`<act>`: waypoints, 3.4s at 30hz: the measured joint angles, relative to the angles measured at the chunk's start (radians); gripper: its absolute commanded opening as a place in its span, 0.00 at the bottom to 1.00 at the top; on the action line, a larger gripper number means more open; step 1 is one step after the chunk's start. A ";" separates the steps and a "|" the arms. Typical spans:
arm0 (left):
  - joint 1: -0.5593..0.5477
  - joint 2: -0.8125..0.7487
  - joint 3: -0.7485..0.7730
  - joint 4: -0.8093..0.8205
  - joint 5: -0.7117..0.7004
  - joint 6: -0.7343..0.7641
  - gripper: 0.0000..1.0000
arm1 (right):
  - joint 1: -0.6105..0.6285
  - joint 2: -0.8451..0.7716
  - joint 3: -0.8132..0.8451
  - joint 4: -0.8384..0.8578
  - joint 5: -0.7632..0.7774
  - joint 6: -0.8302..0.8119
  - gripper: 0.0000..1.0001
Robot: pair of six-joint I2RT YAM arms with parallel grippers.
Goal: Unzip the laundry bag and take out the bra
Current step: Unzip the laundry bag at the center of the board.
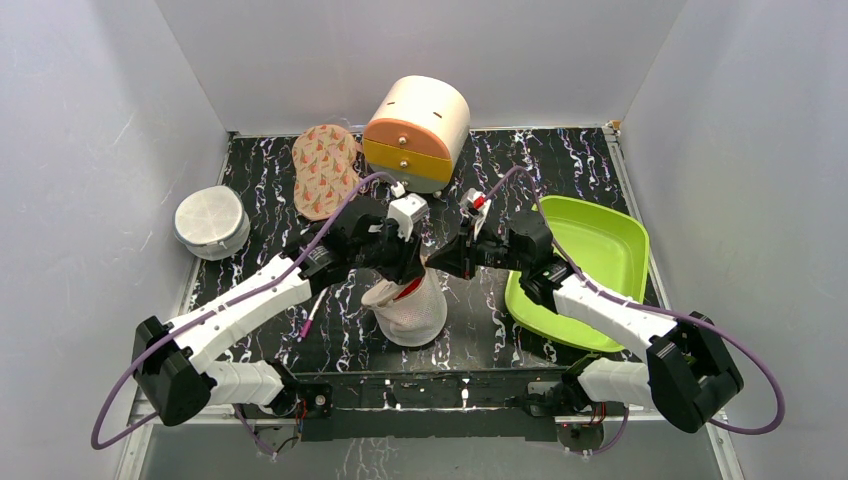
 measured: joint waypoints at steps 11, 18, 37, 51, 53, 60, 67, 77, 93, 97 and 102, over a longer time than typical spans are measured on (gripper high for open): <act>0.000 0.017 0.008 -0.016 0.008 0.022 0.06 | 0.001 0.000 0.016 -0.042 0.019 -0.002 0.00; 0.000 0.014 0.078 -0.079 -0.045 0.097 0.00 | 0.006 0.000 0.032 -0.082 0.072 -0.002 0.00; 0.000 -0.084 0.084 -0.057 -0.092 0.140 0.04 | -0.153 -0.010 0.021 -0.099 0.059 0.076 0.00; 0.000 -0.032 0.082 -0.060 -0.040 0.098 0.40 | -0.083 -0.008 0.021 -0.024 -0.084 0.089 0.00; 0.000 -0.016 0.082 -0.062 -0.034 0.094 0.37 | -0.065 -0.008 0.021 -0.015 -0.093 0.089 0.00; 0.000 -0.004 0.082 -0.064 -0.018 0.087 0.15 | -0.039 -0.008 0.027 -0.003 -0.104 0.085 0.00; -0.001 -0.005 0.082 -0.067 -0.020 0.093 0.00 | -0.037 -0.009 0.032 -0.019 -0.051 0.080 0.00; -0.001 -0.062 0.082 -0.056 -0.068 0.106 0.00 | -0.086 -0.009 0.030 -0.037 0.007 0.106 0.00; -0.001 -0.079 0.083 -0.019 -0.093 0.084 0.21 | -0.183 0.044 0.031 -0.036 -0.095 0.172 0.00; -0.001 -0.077 0.082 -0.020 -0.095 0.071 0.32 | -0.183 0.043 0.031 -0.030 -0.117 0.175 0.00; -0.001 -0.051 0.082 -0.021 -0.089 0.064 0.44 | -0.155 0.041 0.040 -0.019 -0.136 0.174 0.00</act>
